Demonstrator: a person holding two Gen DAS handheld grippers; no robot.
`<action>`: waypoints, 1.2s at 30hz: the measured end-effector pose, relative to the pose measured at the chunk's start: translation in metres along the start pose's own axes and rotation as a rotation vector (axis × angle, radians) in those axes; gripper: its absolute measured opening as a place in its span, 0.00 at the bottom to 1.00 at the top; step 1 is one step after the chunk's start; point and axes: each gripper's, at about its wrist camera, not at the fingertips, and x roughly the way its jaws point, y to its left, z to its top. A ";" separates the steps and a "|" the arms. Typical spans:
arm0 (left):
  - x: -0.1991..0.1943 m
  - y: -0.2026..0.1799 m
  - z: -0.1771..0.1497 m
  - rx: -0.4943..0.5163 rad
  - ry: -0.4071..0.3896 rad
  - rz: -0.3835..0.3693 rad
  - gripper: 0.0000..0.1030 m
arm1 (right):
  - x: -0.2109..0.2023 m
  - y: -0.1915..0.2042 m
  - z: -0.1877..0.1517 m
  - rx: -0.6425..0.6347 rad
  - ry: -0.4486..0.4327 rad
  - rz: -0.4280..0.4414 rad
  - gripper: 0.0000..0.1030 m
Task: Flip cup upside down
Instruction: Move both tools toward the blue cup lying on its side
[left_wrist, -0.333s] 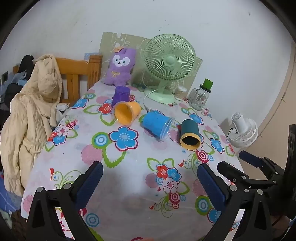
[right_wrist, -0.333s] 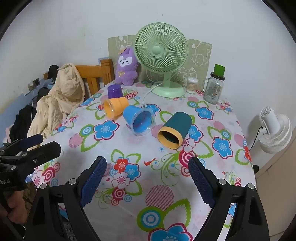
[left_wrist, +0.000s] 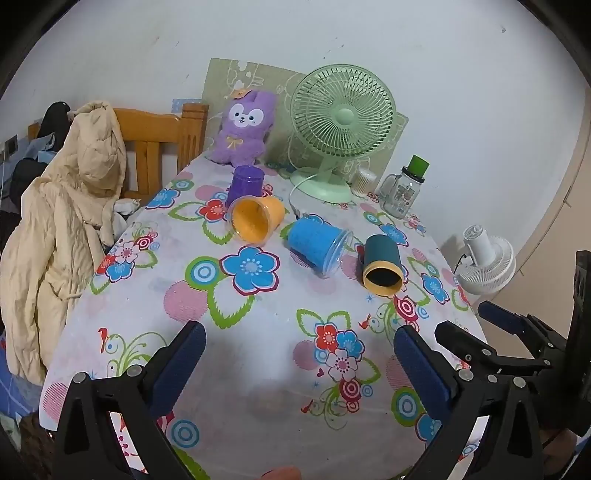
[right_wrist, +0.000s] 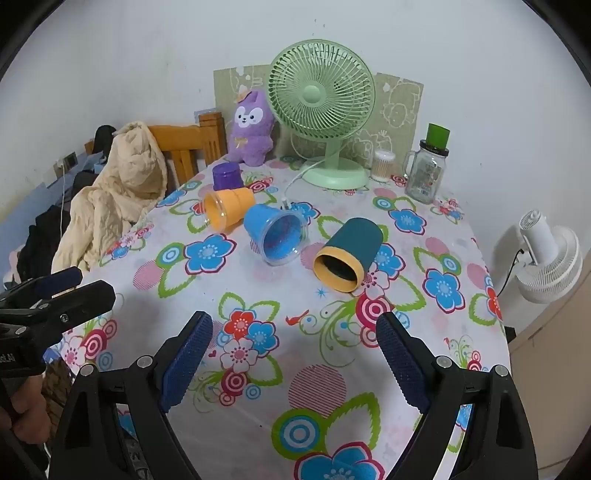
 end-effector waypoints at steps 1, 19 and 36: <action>0.000 0.001 -0.001 -0.002 0.001 0.001 1.00 | 0.003 -0.001 0.000 -0.002 0.006 -0.001 0.89; 0.002 0.014 0.000 -0.044 0.020 -0.002 1.00 | 0.007 0.005 0.001 -0.024 0.017 -0.004 0.89; 0.009 0.020 -0.001 -0.063 0.037 -0.006 1.00 | 0.016 0.007 0.002 -0.038 0.033 -0.014 0.89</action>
